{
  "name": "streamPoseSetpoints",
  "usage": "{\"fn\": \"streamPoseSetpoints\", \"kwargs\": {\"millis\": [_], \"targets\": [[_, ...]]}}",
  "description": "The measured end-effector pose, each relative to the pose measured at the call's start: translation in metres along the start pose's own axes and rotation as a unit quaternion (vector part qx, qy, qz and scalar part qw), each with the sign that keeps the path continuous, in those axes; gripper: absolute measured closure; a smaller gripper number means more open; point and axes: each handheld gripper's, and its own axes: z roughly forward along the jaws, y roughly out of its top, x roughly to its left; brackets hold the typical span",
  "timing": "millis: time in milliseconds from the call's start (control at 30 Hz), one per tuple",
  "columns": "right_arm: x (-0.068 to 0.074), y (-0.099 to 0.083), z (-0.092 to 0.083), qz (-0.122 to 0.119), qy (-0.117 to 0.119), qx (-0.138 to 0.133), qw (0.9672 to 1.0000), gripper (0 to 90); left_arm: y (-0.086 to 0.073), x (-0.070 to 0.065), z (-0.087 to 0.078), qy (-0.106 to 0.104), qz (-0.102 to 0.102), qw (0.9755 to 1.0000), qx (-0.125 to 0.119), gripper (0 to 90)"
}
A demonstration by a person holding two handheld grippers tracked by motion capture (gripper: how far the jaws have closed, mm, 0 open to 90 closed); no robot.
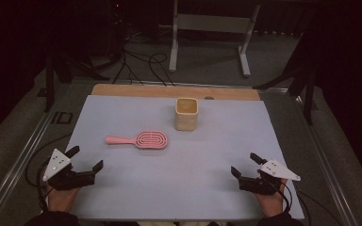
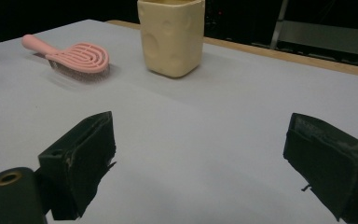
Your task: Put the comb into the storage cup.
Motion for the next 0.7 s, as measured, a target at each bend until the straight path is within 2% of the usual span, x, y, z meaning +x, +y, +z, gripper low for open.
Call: {"fn": "streamPoseSetpoints", "kwargs": {"millis": [333,700], "targets": [[-0.001,-0.001,0.0,0.002,-0.006,-0.002,1.0,8.8,0.001,-0.001,0.0,-0.001,0.0,1.0,-0.002,0.2],[-0.003,-0.003,-0.001,0.014,-0.016,-0.01,0.9997,8.8,0.012,-0.005,0.003,-0.002,0.0,0.9999,-0.01,0.1]]}}
